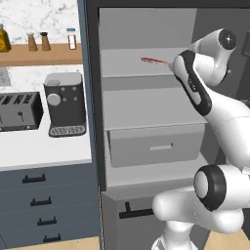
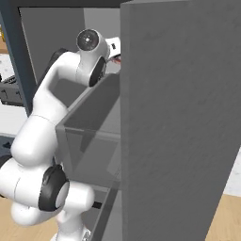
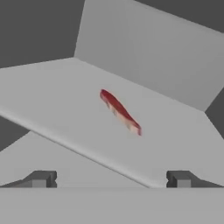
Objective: Place one carrot and one steak in each tupperware on the nearby counter, to pack two identical lunches.
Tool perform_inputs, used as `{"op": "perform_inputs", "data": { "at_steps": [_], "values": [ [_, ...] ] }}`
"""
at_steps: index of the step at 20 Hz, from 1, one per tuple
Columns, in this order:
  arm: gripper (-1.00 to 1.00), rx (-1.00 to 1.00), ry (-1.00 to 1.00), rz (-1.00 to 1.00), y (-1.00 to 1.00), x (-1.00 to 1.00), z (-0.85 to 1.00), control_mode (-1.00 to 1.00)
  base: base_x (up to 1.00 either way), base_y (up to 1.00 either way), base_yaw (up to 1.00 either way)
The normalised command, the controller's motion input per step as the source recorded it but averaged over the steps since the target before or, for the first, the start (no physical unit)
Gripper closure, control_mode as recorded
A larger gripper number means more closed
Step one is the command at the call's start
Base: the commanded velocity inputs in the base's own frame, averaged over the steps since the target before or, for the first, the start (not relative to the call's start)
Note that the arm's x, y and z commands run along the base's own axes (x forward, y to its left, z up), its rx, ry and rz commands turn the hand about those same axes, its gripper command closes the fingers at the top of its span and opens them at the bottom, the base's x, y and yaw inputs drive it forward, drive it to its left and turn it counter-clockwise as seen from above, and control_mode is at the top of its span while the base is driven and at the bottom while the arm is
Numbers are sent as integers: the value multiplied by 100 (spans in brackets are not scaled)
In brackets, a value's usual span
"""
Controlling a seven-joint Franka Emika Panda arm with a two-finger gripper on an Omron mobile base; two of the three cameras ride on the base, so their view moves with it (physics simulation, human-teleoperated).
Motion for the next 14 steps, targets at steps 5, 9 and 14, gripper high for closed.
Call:
{"op": "perform_inputs", "data": {
  "at_steps": [5,9,14],
  "values": [
    [-100,21,6,0,-6,37,-10,-100,0,0,0],
    [-100,29,14,0,-11,32,-33,-100,0,0,0],
    [-100,-1,9,0,6,17,-2,-100,0,0,0]
  ]
}}
